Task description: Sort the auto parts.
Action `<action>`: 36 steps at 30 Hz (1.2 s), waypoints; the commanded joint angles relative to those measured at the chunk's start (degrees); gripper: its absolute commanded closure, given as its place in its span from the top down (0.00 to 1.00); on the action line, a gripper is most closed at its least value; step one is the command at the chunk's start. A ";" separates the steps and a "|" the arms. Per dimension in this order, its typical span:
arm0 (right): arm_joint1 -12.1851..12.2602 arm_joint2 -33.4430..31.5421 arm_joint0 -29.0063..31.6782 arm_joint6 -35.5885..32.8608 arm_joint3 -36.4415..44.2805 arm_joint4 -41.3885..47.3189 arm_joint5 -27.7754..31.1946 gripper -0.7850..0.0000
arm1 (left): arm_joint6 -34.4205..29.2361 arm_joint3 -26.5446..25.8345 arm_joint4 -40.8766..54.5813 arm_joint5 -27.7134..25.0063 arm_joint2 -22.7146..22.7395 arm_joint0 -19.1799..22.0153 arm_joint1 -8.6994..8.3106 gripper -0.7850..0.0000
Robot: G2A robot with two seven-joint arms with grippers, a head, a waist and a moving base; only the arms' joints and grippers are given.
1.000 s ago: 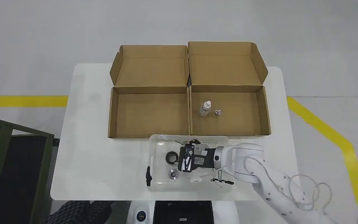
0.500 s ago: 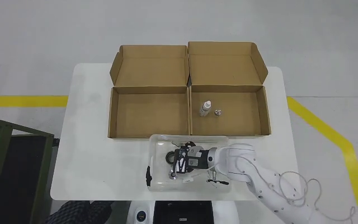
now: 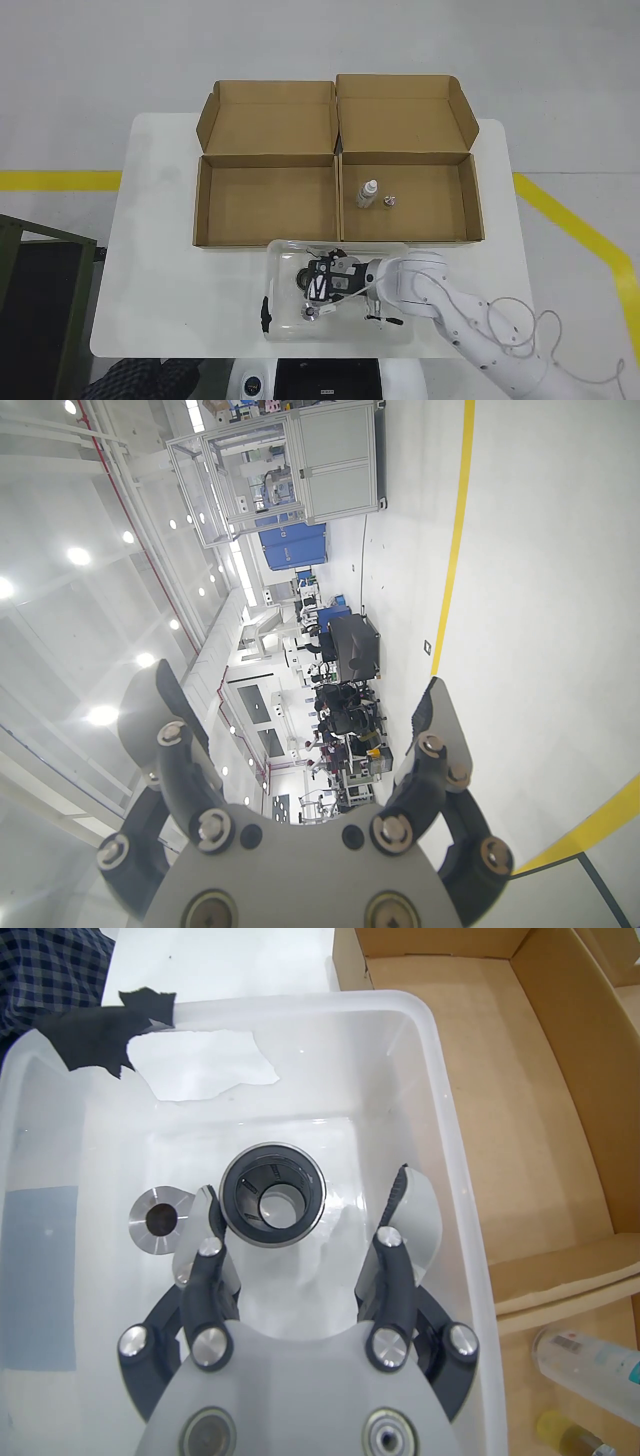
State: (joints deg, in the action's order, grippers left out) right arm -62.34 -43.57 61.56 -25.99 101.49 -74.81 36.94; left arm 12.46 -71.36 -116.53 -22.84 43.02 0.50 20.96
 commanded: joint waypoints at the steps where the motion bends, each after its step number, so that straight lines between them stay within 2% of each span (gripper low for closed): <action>1: -0.19 0.16 -0.29 0.16 -0.55 -0.07 -0.28 0.74 | 0.00 0.00 0.00 0.00 0.00 0.00 0.00 1.00; 10: -1.32 1.92 -2.09 0.99 -3.16 0.17 0.15 0.78 | 0.00 0.00 0.00 0.00 0.00 0.00 0.00 1.00; 17: -2.23 3.21 -3.36 1.51 -5.60 1.20 0.87 0.73 | 0.00 0.00 0.00 0.00 0.00 0.00 0.00 1.00; 21: -2.58 3.56 -3.70 2.03 -6.62 2.16 1.84 0.57 | 0.00 0.00 0.00 0.00 0.00 0.00 0.00 1.00; 22: -2.64 3.60 -3.76 2.18 -6.75 2.26 2.06 0.49 | 0.00 0.00 0.00 0.00 0.00 0.00 0.00 1.00; 25: -2.75 3.48 -3.80 2.93 -7.12 2.86 2.84 0.45 | 0.00 0.00 0.00 0.00 0.00 0.00 0.00 1.00; 28: -2.81 3.23 -3.82 3.73 -7.54 3.67 3.82 0.34 | 0.00 0.00 0.00 0.00 0.00 0.00 0.00 1.00; 30: -2.85 3.03 -3.87 4.13 -7.91 4.09 4.35 0.25 | 0.00 0.00 0.00 0.00 0.00 0.00 0.00 1.00; 33: -2.91 2.80 -3.93 4.81 -8.32 4.79 5.27 0.00 | 0.00 0.00 0.00 0.00 0.00 0.00 0.00 1.00; 36: -2.91 2.35 -3.90 5.76 -8.45 5.59 6.18 0.00 | 0.00 0.00 0.00 0.00 0.00 0.00 0.00 1.00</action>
State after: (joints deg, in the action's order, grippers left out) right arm -65.26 -41.02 57.64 -20.51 93.04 -69.45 42.85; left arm 12.46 -71.36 -116.53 -22.84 43.02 0.50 20.96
